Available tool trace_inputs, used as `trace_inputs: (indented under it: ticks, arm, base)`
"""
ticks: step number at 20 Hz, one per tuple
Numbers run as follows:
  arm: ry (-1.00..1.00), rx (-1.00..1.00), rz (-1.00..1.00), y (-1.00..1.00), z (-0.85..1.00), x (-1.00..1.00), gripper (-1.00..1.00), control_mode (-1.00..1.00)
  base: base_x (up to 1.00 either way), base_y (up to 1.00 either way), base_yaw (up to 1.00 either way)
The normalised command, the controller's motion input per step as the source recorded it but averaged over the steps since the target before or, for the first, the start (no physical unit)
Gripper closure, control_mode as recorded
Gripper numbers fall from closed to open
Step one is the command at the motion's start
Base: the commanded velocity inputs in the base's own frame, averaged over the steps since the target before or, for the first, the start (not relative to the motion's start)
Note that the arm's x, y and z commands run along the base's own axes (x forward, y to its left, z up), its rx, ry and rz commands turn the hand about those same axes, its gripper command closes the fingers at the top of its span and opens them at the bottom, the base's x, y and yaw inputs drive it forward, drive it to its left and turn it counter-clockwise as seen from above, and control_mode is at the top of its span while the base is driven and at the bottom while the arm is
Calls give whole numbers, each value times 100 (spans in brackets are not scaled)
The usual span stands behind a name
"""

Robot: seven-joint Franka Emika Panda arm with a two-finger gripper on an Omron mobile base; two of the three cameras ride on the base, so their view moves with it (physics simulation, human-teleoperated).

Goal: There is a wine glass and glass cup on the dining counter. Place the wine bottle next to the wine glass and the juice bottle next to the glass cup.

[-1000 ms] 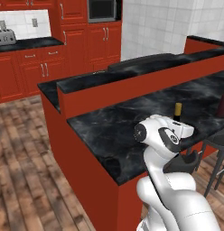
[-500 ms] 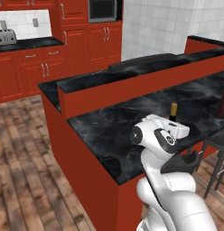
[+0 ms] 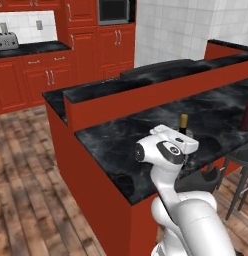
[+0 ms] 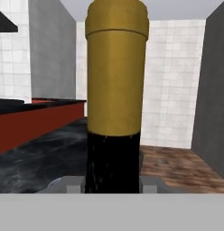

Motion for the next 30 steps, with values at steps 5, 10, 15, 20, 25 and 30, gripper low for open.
trace_inputs:
  ticks: [5, 10, 15, 20, 25, 30]
  arm:
    - [0, 0, -12, 1, -12, 33, 100, -100]
    - [-3, 1, -11, 0, -19, 31, 100, -100]
    - [-3, 0, -7, 0, -30, 29, 100, -100]
    - [-1, 0, 0, -12, -31, 15, 100, -100]
    - [0, 0, 0, -16, -27, 16, 100, -100]
    - [0, 0, 0, -22, -17, 16, 100, -100]
  base:
    - [0, 0, 0]
    - [0, 0, 0]
    - [0, 0, 0]
    - [0, 0, 0]
    - [0, 0, 0]
    - [0, 0, 0]
